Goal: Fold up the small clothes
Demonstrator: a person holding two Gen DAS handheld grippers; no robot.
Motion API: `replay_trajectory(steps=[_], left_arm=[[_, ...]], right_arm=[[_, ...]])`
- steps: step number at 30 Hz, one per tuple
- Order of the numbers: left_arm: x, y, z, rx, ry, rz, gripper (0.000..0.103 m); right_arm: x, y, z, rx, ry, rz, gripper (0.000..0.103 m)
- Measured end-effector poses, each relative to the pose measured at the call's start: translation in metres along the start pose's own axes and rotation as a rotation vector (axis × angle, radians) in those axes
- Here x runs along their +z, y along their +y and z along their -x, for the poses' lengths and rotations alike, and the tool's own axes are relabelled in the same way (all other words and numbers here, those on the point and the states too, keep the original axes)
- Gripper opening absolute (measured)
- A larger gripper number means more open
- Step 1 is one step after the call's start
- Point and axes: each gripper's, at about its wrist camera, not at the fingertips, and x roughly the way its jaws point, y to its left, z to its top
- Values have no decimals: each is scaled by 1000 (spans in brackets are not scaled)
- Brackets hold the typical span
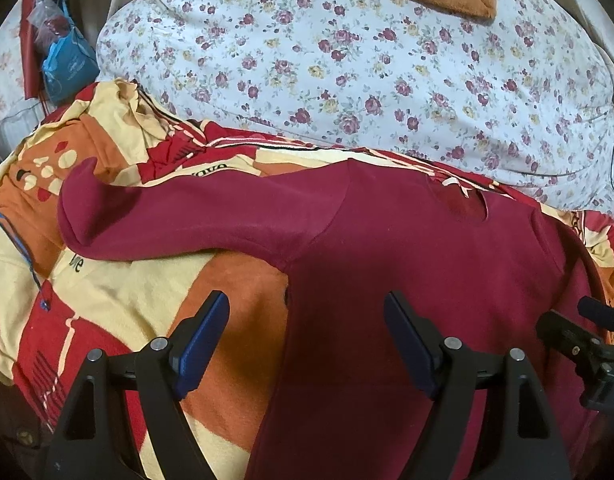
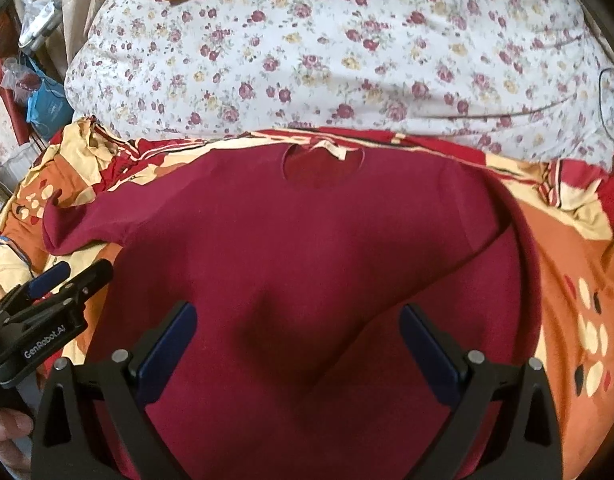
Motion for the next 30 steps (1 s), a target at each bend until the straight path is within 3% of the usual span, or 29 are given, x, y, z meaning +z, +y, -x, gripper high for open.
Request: replay_trajectory(steps=[9, 30], left_arm=[[0, 8, 2, 15, -4, 16, 72], [7, 47, -9, 88, 9, 80, 72]], right_arm=[[0, 5, -1, -38, -2, 20, 103], [0, 26, -14, -21, 12, 86, 102]])
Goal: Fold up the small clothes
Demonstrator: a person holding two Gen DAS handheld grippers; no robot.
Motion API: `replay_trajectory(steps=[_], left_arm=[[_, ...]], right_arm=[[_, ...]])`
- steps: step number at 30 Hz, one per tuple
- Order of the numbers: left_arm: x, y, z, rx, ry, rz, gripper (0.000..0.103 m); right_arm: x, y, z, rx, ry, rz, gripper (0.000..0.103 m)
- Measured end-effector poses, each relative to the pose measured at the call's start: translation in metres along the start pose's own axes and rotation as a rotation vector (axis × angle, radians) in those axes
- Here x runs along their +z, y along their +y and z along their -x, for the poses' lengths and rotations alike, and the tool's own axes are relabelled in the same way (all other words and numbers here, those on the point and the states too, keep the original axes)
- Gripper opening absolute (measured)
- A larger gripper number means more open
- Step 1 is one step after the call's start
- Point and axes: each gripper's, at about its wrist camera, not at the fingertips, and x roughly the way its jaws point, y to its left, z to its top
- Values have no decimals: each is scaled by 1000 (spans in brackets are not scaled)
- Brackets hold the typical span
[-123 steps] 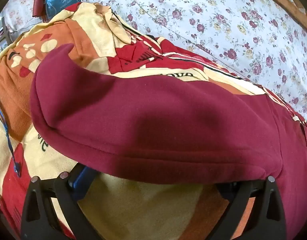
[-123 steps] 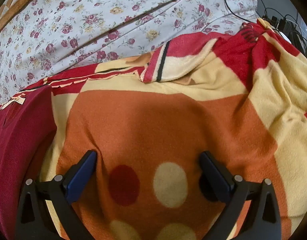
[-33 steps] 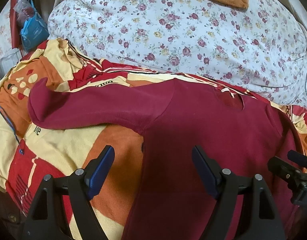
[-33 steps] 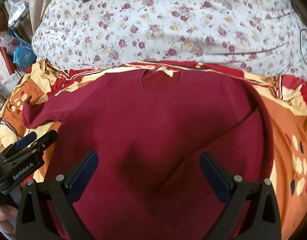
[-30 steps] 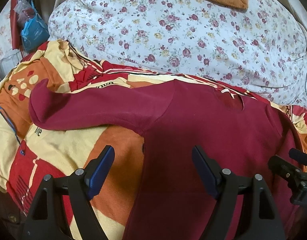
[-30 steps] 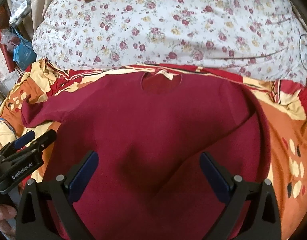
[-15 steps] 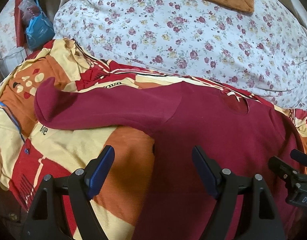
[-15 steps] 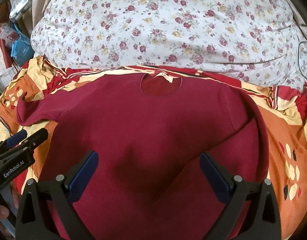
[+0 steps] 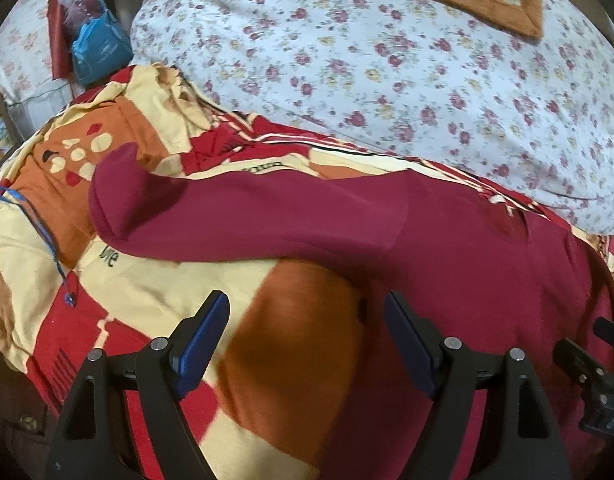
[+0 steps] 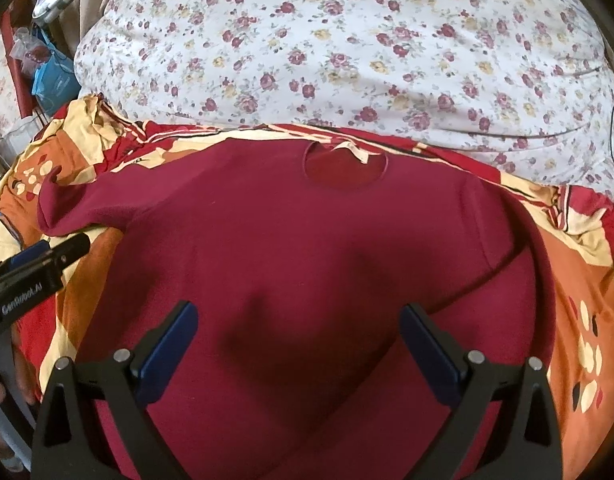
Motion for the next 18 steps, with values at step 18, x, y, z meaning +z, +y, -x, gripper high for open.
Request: replay_trajectory(steps=[18], left_arm=[[21, 71, -26, 118, 0, 120, 72]], right_arm=[[2, 4, -15, 3, 29, 8, 103]])
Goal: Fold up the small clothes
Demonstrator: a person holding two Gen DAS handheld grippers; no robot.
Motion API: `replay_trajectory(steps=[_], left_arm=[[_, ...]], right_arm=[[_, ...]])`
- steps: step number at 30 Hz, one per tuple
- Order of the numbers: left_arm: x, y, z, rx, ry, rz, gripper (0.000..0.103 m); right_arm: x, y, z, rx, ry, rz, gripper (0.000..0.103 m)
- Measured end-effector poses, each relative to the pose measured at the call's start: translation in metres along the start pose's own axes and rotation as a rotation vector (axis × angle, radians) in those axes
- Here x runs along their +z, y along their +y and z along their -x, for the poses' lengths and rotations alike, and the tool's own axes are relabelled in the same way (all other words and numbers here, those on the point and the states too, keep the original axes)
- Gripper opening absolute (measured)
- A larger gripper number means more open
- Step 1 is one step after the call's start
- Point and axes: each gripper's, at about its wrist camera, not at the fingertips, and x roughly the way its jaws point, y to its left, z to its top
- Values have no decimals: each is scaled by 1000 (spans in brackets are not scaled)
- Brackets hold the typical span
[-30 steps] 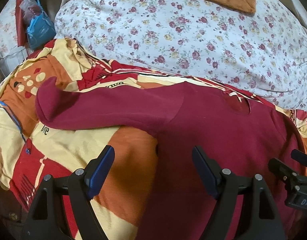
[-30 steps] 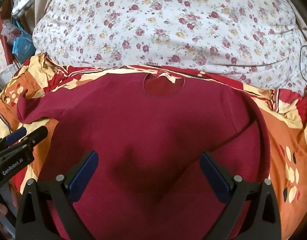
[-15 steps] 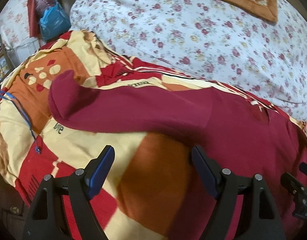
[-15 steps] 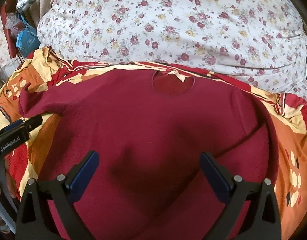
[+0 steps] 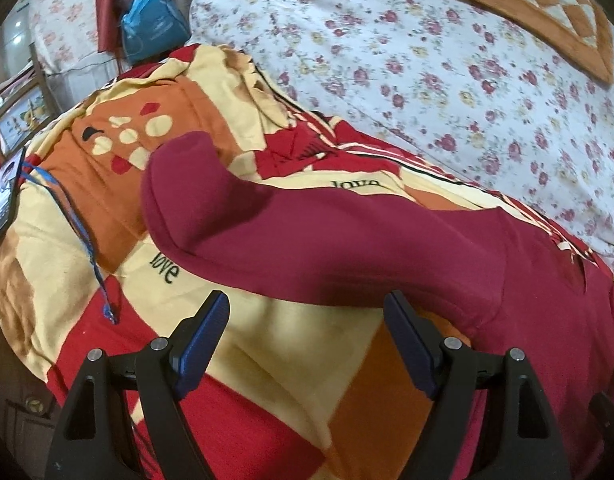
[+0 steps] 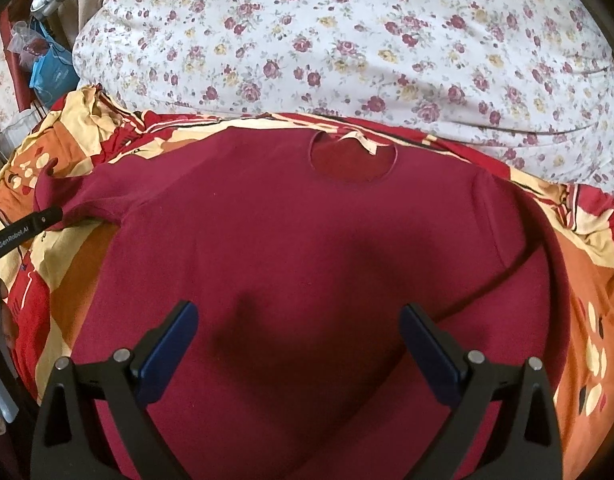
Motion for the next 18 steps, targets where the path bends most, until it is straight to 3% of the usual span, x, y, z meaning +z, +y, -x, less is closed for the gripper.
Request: replay_trajectory(steps=[18], left_arm=[[-1, 15, -17, 8, 19, 52, 72]], right_arm=[[2, 5, -8, 22, 5, -7, 103]])
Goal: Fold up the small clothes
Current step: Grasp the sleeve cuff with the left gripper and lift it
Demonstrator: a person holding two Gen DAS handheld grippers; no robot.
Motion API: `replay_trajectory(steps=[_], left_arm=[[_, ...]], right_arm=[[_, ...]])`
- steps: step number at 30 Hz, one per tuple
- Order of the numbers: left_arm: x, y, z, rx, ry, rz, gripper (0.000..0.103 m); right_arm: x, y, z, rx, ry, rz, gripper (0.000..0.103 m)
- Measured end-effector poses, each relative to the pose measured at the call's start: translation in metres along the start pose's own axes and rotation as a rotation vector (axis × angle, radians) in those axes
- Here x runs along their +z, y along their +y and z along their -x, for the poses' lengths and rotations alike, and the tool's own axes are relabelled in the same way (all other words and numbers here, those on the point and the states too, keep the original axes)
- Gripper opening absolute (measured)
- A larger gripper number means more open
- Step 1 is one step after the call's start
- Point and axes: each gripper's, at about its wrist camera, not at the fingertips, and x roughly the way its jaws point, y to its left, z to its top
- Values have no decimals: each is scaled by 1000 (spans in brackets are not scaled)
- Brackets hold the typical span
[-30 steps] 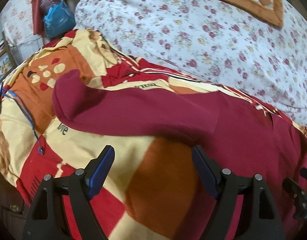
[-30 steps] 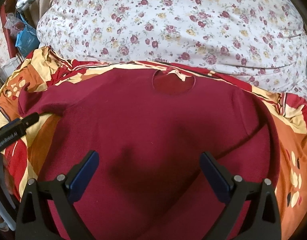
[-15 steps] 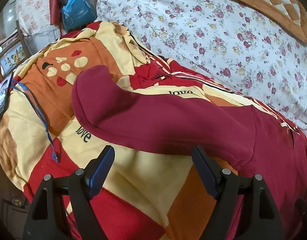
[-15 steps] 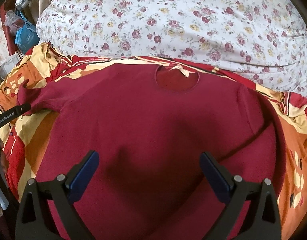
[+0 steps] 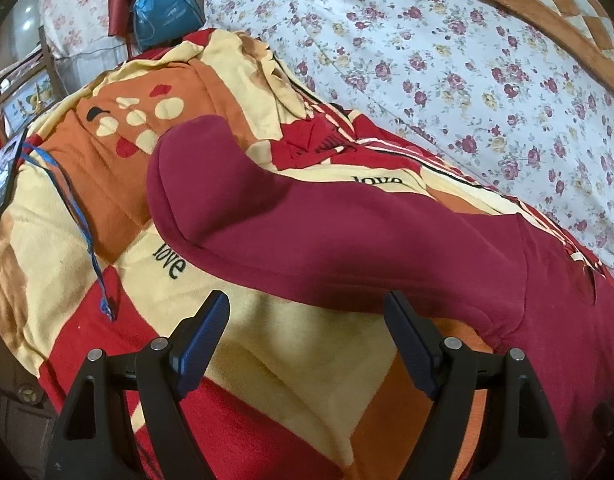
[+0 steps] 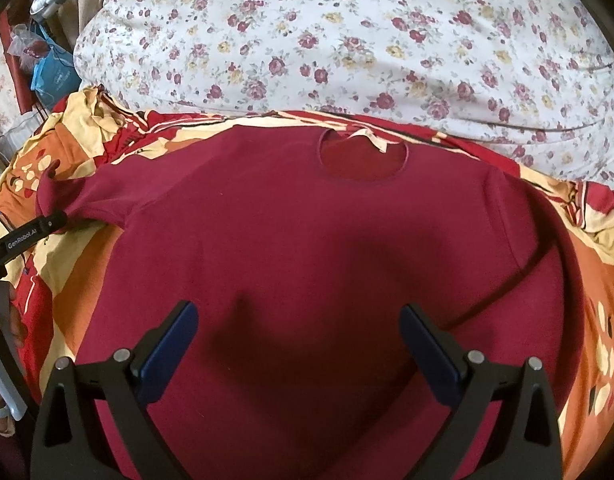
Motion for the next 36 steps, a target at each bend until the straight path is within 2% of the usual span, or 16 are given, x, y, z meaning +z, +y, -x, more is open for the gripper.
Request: replay_trajectory(steps=[15, 19, 23, 29, 32, 36], left_arm=[[7, 29, -5, 21, 6, 68, 72], [19, 63, -11, 11, 30, 197, 72], [37, 100, -24, 47, 21, 297, 72], [52, 157, -63, 70, 48, 517, 71], [56, 161, -82, 54, 65, 528, 70], [59, 148, -96, 41, 56, 484, 70]], right_arm=[[-2, 7, -6, 22, 19, 13, 103], [-2, 8, -7, 37, 27, 16, 103], [-1, 8, -9, 49, 26, 15, 103], [1, 10, -13, 60, 21, 10, 103], [1, 10, -17, 63, 32, 5, 103], [2, 10, -22, 62, 45, 6, 103]])
